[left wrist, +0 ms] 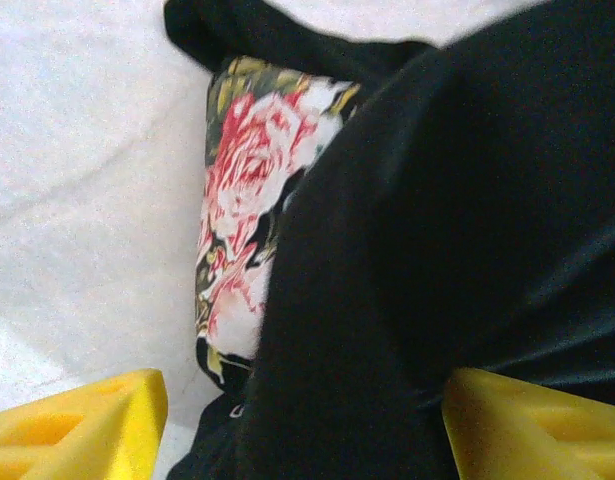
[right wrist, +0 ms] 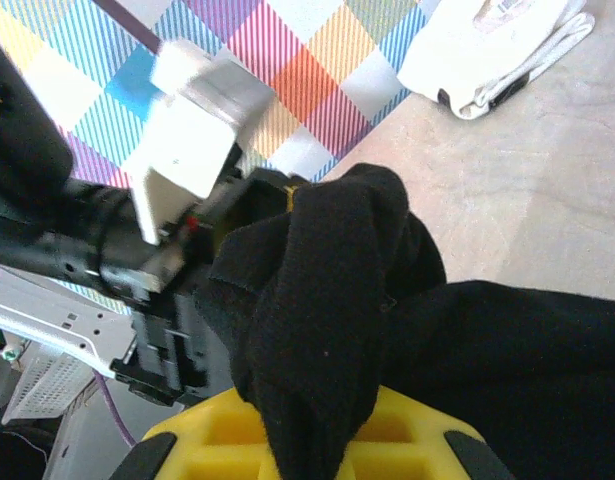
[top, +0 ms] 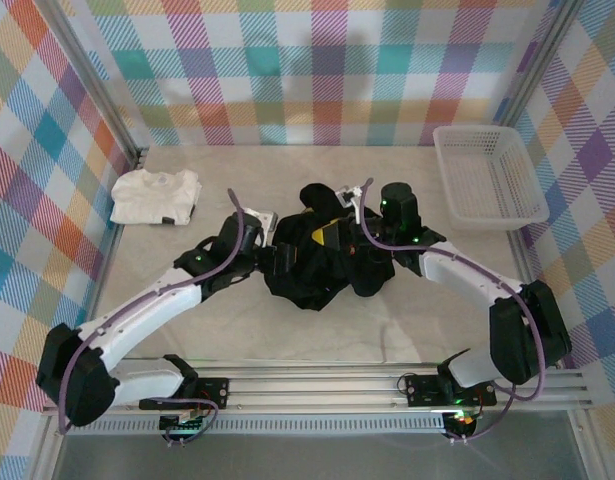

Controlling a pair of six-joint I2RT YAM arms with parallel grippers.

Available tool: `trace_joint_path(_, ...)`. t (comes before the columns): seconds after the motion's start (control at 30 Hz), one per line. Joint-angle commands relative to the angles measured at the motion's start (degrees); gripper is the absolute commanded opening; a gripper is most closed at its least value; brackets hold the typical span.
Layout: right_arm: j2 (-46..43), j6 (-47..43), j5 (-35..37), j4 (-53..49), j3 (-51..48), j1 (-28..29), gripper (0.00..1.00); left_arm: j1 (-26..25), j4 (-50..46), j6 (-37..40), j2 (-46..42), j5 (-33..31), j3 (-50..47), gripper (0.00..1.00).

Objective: Fold the inside-out t-shirt

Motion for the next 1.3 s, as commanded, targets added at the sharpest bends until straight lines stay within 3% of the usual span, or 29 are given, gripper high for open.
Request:
trace_joint_path(0.0, -3.06, -3.37, -1.56, -1.7, 1.92, -0.97, 0.0, 0.21, 2.35, 1.51, 2.93, 3.77, 2.44, 0.61)
trace_joint_path(0.07, -4.21, -5.08, -1.42, -3.86, 1.57, -1.71, 0.0, 1.49, 6.89, 0.84, 4.23, 8.9, 2.07, 0.46)
trace_joint_path(0.23, -6.29, -7.48, -0.21, -8.28, -0.16, -3.82, 0.02, 4.55, 23.53, -1.68, 2.05, 31.66, -2.92, 0.1)
trace_joint_path(0.33, -7.61, -7.92, 7.46, -13.67, 0.19, -3.96, 0.12, 5.03, 34.94, -5.42, -2.44, 41.53, -7.6, 0.01)
trace_joint_path(0.4, -7.9, -7.38, 18.16, -21.07, 2.13, -4.02, 0.19, 5.04, 40.39, -7.26, -5.39, 44.5, -10.14, 0.0)
trace_joint_path(0.5, -8.55, -6.42, 26.04, -26.43, 3.03, -4.02, 0.28, 5.13, 42.96, -7.62, -8.77, 46.02, -11.73, 0.0)
trace_joint_path(0.83, -16.9, -13.15, 31.94, -42.8, 5.52, -3.6, 0.51, 5.14, 42.36, -9.28, -10.62, 43.81, -11.02, 0.0)
trace_joint_path(1.03, -24.77, -15.44, 24.7, -43.46, 3.87, -0.24, 0.49, 5.13, 38.99, -7.86, -10.08, 41.78, -9.53, 0.0)
trace_joint_path(1.27, -16.62, -11.57, 23.42, -37.18, 4.32, 6.32, 0.44, 5.13, 37.86, -7.44, -9.62, 41.31, -8.97, 0.0)
